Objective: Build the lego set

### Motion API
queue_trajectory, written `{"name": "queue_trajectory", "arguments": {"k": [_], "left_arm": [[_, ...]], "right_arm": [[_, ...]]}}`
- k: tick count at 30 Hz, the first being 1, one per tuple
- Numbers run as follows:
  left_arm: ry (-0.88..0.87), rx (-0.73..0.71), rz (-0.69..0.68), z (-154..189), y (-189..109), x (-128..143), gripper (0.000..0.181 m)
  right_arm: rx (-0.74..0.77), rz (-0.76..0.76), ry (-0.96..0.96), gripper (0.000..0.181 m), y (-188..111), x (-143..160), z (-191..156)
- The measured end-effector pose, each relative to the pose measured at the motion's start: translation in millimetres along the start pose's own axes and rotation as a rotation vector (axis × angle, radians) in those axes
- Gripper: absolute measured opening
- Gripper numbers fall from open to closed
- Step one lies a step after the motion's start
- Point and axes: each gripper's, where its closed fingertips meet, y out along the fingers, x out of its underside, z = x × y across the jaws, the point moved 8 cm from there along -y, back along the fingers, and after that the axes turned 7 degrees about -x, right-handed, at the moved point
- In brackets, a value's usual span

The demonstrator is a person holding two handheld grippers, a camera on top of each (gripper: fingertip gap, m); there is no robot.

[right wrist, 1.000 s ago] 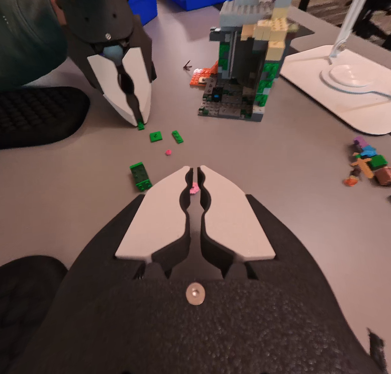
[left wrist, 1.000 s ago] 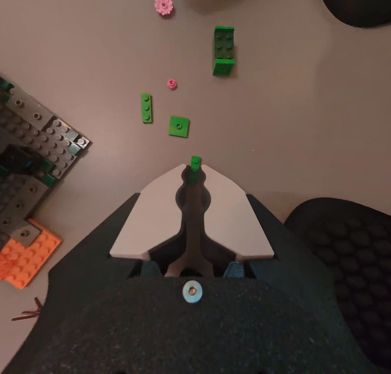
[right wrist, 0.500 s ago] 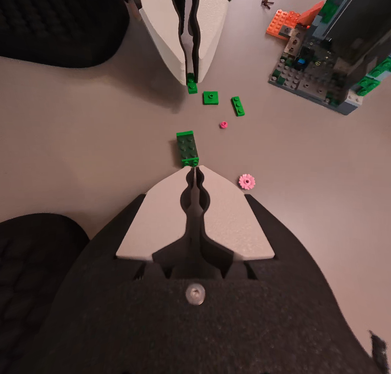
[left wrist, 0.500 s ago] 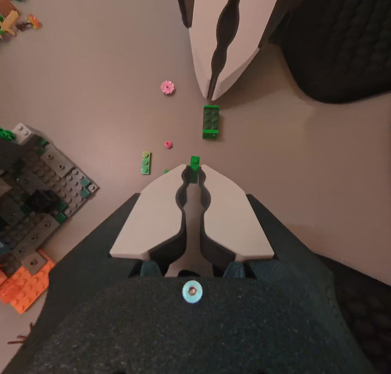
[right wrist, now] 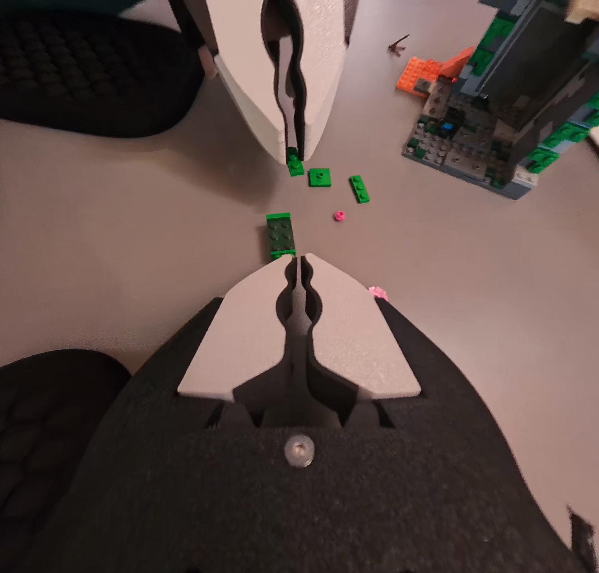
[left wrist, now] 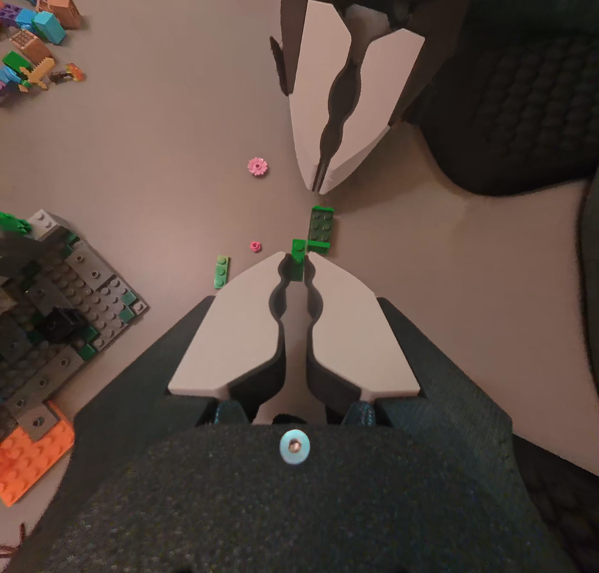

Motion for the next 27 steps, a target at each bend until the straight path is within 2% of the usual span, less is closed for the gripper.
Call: {"name": "queue_trajectory", "arguments": {"k": [8,14,20,27], "left_arm": [[-0.018,-0.003,0.015,3,9,-8,0.007],[-0.003,0.015,0.011,11,18,-8,0.007],[0.026,0.039,0.006,17,23,-11,0.007],[0.038,0.045,0.021,17,26,-13,0.007]], "right_arm": [[0.008,0.178,0.065,0.006,-19,-4,9],[-0.045,0.125,0.008,0.010,-4,-10,-6],[-0.019,0.069,-0.033,0.016,9,-13,-9],[-0.023,0.054,-0.036,0.008,10,-10,-7]]}}
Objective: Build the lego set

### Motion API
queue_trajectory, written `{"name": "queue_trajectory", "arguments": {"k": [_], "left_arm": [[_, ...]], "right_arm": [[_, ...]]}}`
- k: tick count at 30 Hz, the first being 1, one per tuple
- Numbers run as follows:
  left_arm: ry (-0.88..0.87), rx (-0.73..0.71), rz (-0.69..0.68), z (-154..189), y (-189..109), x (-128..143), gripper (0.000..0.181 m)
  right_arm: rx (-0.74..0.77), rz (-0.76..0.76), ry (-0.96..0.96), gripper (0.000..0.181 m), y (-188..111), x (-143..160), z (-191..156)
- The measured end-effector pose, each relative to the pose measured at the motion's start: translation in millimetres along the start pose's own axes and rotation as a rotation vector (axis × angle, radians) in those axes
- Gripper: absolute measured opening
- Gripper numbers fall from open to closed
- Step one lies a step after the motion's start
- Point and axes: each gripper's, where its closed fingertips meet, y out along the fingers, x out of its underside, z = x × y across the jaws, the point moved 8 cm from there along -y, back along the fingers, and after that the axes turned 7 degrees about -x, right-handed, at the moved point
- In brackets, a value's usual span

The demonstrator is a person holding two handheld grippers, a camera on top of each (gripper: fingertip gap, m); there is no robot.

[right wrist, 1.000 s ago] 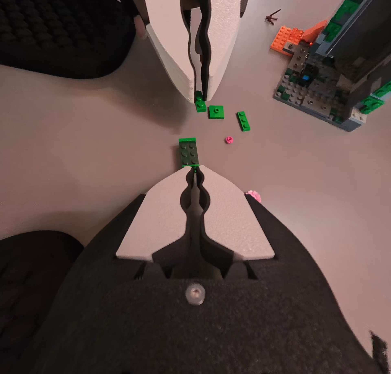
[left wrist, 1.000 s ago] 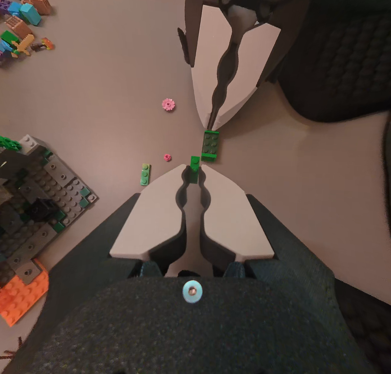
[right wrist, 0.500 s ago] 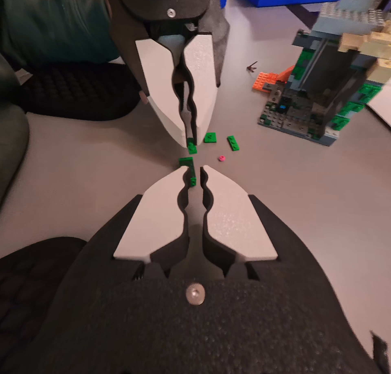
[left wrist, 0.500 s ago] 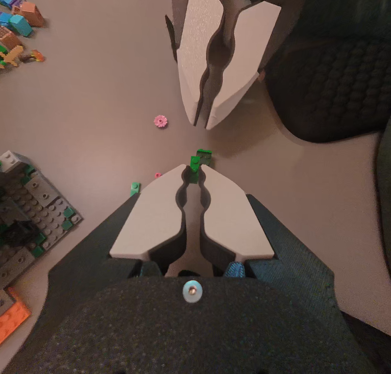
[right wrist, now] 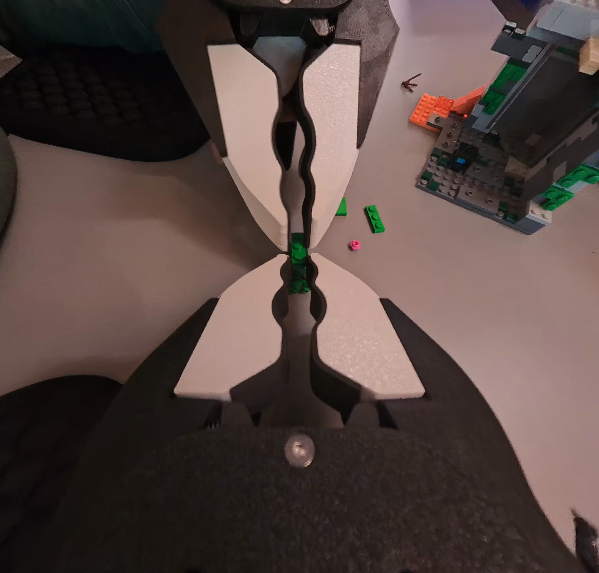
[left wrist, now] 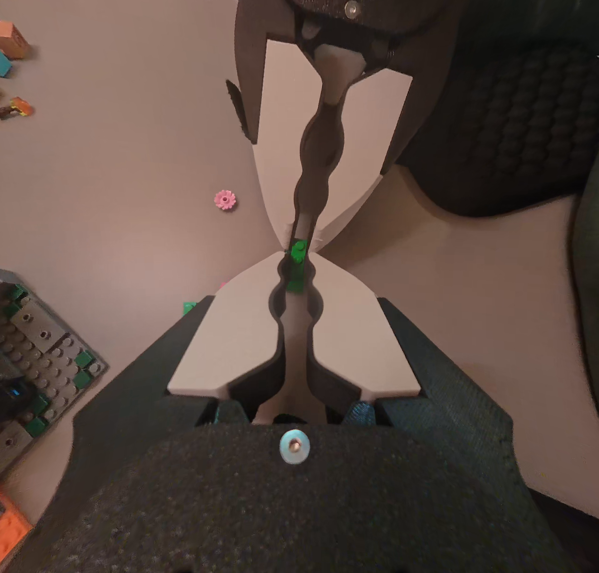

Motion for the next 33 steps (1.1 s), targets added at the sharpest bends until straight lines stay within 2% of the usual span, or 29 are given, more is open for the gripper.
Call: {"name": "queue_trajectory", "arguments": {"k": [2,6,15,33], "left_arm": [[0.014,-0.006,-0.004,-2,-4,3,0.014],[0.013,0.009,-0.002,-5,-12,9,0.016],[0.019,0.030,-0.046,-2,-2,20,0.021],[0.015,0.031,-0.054,-1,3,21,0.020]], "right_arm": [[0.012,-0.012,0.011,0.008,-1,2,3],[0.011,-0.033,0.024,0.008,-3,2,5],[-0.029,-0.124,0.038,0.008,3,3,6],[-0.071,-0.095,0.067,0.017,4,1,9]]}}
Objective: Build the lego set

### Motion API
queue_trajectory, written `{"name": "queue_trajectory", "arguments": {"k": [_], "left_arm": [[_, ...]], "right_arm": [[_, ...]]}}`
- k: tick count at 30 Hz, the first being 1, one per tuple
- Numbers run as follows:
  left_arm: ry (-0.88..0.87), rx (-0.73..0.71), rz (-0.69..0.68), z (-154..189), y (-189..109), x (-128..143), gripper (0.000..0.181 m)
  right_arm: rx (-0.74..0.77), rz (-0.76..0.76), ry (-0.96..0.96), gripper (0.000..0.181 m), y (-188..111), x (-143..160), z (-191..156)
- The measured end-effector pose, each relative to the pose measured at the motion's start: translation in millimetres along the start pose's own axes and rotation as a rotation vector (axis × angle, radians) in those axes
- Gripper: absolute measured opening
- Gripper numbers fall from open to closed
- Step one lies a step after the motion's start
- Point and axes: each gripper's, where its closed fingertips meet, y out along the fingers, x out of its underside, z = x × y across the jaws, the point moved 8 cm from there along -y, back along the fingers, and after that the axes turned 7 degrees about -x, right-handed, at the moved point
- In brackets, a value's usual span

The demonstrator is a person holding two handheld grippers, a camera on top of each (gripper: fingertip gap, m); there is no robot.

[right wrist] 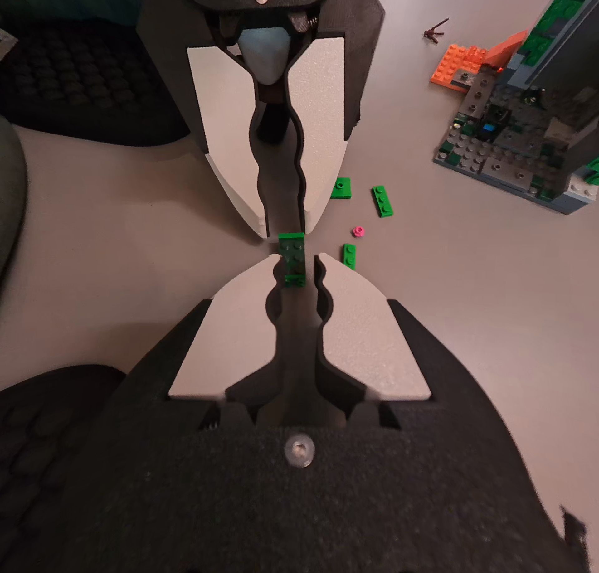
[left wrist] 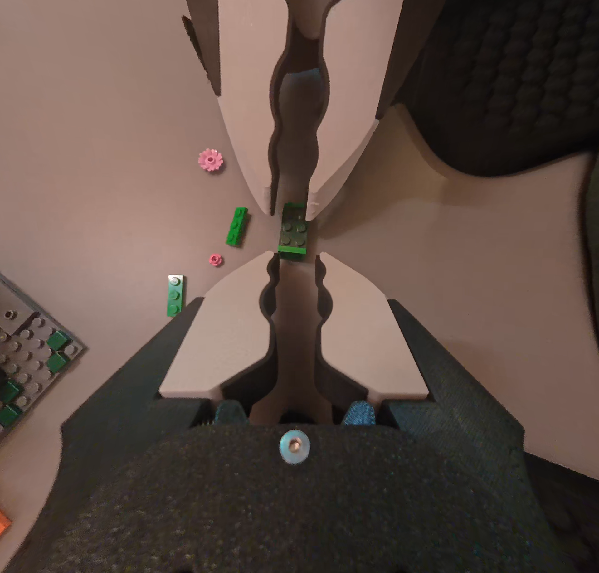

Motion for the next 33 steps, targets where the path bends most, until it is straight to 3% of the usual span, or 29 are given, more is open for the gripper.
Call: {"name": "queue_trajectory", "arguments": {"k": [7,14,18,26,33], "left_arm": [[-0.023,-0.036,0.026,-7,-9,-2,0.018],[-0.049,-0.081,0.042,-13,-19,4,0.017],[-0.056,-0.087,0.046,-15,-22,8,0.016],[-0.047,-0.090,0.052,-12,-22,14,0.015],[-0.037,-0.076,0.045,-8,-19,15,0.015]], "right_arm": [[0.056,-0.051,0.019,0.014,-15,-7,29],[-0.001,-0.284,-0.080,0.014,13,-13,33],[-0.017,-0.308,-0.075,0.003,15,-16,36],[-0.103,-0.247,-0.067,0.002,1,-32,11],[-0.067,-0.280,-0.060,0.003,6,-24,4]]}}
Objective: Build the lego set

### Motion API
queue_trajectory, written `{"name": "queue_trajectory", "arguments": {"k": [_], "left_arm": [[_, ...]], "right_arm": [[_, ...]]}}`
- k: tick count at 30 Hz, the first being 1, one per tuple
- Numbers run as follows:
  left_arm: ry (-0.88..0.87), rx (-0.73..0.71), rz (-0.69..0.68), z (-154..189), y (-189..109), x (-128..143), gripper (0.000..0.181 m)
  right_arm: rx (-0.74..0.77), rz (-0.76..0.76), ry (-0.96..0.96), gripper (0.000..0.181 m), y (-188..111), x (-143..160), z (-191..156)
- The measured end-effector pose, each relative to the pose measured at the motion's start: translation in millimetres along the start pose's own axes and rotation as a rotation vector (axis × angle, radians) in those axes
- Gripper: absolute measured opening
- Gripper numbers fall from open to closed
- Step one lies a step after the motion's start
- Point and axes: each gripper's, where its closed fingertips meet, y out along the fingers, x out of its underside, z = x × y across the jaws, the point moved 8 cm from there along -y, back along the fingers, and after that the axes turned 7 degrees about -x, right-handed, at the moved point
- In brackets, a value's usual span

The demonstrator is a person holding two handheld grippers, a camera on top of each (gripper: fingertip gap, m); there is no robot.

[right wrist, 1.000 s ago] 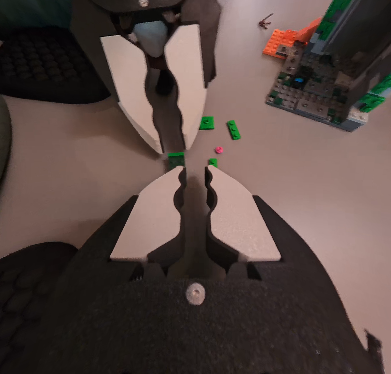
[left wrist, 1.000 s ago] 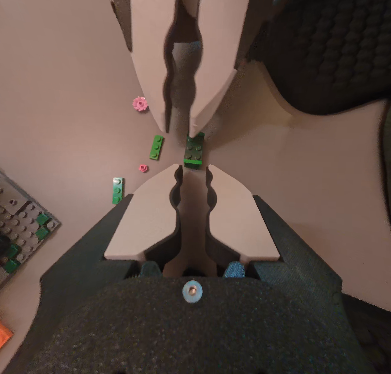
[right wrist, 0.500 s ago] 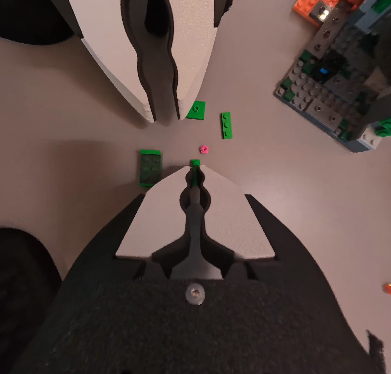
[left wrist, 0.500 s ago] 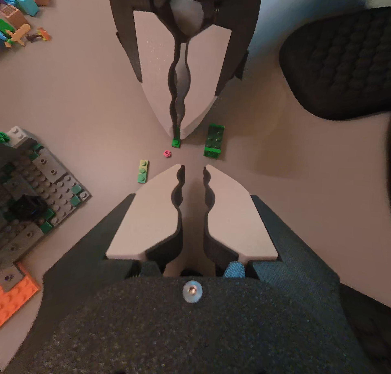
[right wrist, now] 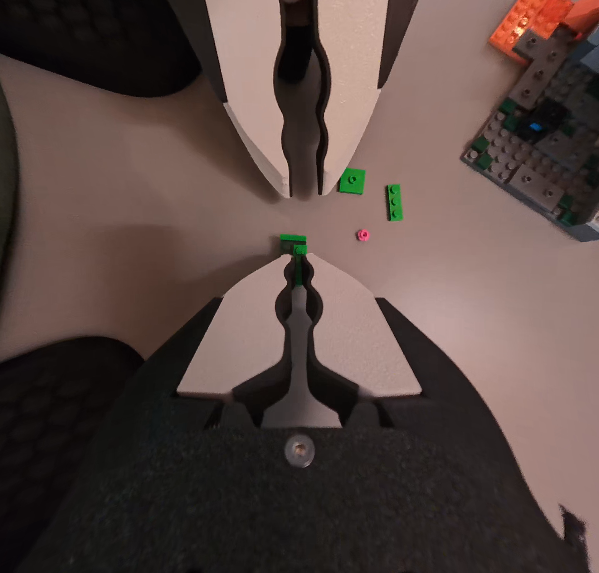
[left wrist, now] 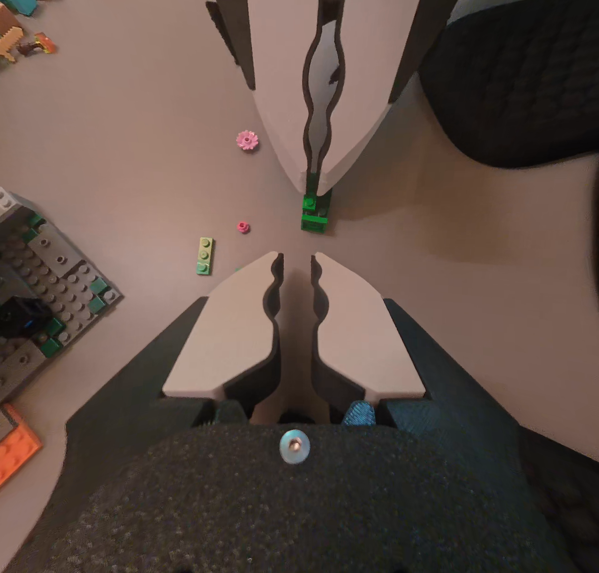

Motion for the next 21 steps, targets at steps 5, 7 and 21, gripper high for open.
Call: {"name": "queue_trajectory", "arguments": {"k": [5,7,21], "left_arm": [[0.007,0.002,0.003,2.2,0.2,-1.7,0.015],[0.007,0.003,0.004,2.5,0.1,-1.9,0.015],[0.008,0.016,0.006,7.9,4.7,-3.6,0.018]], "right_arm": [[-0.004,0.002,0.000,0.003,1.9,-1.8,-0.1],[-0.005,-0.002,-0.004,0.003,3.1,-2.6,0.0],[-0.019,0.006,-0.024,0.013,-0.1,-4.7,-2.5]]}}
